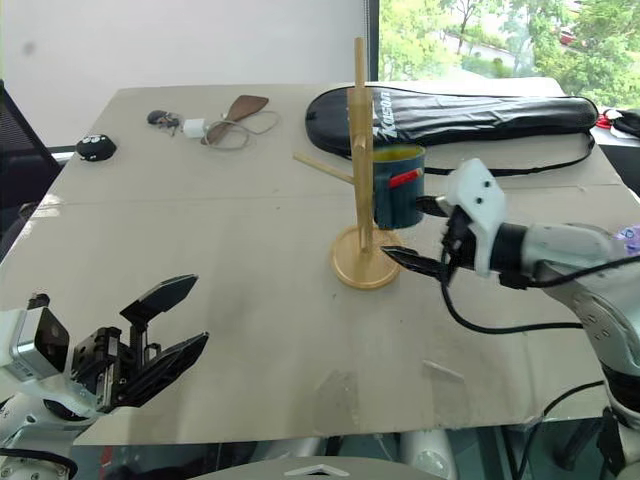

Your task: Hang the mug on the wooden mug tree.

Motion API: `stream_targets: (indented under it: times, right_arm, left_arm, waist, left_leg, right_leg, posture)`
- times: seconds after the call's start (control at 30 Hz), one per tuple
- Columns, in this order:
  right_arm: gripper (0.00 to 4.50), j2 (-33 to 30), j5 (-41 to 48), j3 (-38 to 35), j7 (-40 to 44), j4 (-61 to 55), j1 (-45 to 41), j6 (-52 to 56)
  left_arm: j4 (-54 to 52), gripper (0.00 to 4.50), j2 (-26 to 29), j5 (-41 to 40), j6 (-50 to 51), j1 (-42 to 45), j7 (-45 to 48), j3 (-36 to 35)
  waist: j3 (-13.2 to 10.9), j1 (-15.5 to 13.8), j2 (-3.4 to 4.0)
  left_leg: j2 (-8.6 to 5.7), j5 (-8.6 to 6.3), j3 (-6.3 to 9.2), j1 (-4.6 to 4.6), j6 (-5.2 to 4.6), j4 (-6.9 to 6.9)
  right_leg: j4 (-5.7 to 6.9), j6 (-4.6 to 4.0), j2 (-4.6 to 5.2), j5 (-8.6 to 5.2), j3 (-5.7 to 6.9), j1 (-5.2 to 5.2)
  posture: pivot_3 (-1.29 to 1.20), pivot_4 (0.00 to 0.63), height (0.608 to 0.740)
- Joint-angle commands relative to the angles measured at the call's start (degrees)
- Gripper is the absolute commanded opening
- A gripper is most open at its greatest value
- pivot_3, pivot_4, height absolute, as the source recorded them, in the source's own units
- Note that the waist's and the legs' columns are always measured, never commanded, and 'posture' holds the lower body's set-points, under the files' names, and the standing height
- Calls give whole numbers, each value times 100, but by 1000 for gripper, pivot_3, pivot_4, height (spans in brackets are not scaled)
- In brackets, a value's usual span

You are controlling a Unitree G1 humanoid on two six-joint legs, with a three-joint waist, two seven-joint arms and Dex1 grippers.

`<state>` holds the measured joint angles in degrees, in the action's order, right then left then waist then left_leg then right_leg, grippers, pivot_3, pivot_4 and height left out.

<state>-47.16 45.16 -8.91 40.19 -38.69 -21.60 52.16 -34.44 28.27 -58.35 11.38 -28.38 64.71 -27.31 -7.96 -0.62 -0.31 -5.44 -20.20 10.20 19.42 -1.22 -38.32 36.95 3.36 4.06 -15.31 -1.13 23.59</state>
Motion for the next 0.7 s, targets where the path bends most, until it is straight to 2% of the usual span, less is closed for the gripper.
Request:
stream_targets:
  times: [0.03,0.13,0.23,0.37,0.53,0.7]
  right_arm:
    - [4087,-173,622,-941,418,-419,570,-203]
    - [4087,-108,364,-1436,524,-408,1557,-553]
    - [4087,29,-378,-1508,670,-163,2643,-1250]
    - [4087,257,-1266,-1625,943,405,3818,-2363]
    - [4087,597,-1728,-1951,1163,1024,4707,-3327]
    - [4087,838,-1857,-1960,1069,1014,5001,-3705]
  left_arm:
    - [-184,4500,113,353,33,17,-340,63]
    - [-177,4500,258,620,345,477,-914,430]
    - [-163,4500,549,1009,791,874,-1436,796]
    - [2,4500,874,1475,1090,703,-1791,702]
    - [169,4500,763,1893,934,461,-1955,749]
    - [493,4500,782,1925,896,381,-1638,734]
  waist:
    - [1,-21,-2]
    - [5,-67,-7]
    - [10,-121,-14]
    - [13,-18,-13]
    - [11,-9,-8]
    - [10,-25,-5]
  left_leg:
    - [0,0,1,0,0,0]
    - [-1,0,10,2,0,-3]
    - [-5,0,25,4,-1,-15]
    - [-6,0,7,-6,0,-13]
    - [-5,0,-22,-33,0,1]
    - [-2,-1,-17,-62,0,1]
  right_leg:
    - [0,0,0,0,1,-1]
    - [-2,0,2,0,1,-8]
    - [8,0,5,1,13,-11]
    - [22,0,3,1,7,-9]
    - [25,1,-2,1,-25,-13]
    - [36,0,-2,1,-42,-39]
  posture:
    - [0,150,740]
    - [0,150,740]
    - [0,150,740]
    - [0,150,740]
    - [0,150,740]
    - [0,150,740]
